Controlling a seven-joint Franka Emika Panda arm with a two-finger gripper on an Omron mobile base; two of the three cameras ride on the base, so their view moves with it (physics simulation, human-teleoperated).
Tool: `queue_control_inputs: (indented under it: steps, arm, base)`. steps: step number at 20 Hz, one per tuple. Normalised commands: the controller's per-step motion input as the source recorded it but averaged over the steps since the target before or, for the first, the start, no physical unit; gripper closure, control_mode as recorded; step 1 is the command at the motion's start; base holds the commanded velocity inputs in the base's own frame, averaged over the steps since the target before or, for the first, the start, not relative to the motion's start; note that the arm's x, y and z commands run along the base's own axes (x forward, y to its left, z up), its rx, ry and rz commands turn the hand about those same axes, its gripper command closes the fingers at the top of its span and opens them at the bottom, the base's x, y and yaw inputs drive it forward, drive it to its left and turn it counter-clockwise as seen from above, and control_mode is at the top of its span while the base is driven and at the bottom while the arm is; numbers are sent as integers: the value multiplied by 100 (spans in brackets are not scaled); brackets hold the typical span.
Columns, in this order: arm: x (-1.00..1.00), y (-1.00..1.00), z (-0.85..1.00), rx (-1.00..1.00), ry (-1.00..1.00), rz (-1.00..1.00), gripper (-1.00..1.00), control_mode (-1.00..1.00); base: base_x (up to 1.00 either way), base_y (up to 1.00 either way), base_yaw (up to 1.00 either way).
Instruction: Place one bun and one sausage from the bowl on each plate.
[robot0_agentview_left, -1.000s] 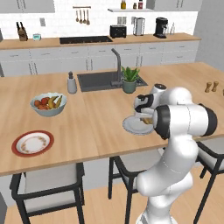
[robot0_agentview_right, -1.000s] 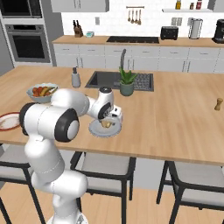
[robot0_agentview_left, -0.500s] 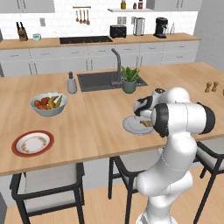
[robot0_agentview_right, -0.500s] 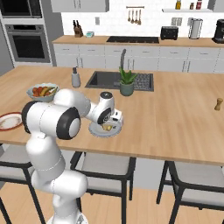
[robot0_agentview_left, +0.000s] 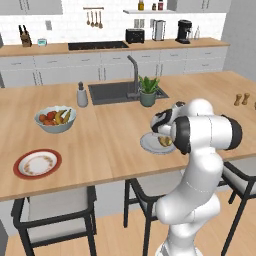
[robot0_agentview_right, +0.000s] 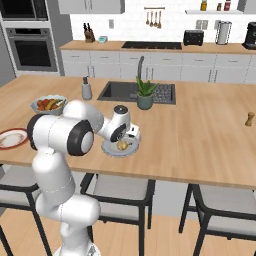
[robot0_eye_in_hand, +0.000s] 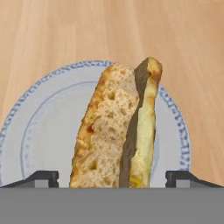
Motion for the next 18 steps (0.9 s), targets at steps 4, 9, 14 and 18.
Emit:
queue_control_inputs:
  steps: [4, 9, 14, 18]
  arm:
    - [-7, 0, 43, -1, 0, 0, -100, -100]
    - [-85, 3, 100, 0, 0, 0, -100, -100]
    - [-100, 32, 100, -2, 7, 0, -100, -100]
    - [-100, 39, 77, -6, 18, 2, -100, -100]
  base:
    - [0, 0, 0]
    - [0, 0, 0]
    - [0, 0, 0]
    - [0, 0, 0]
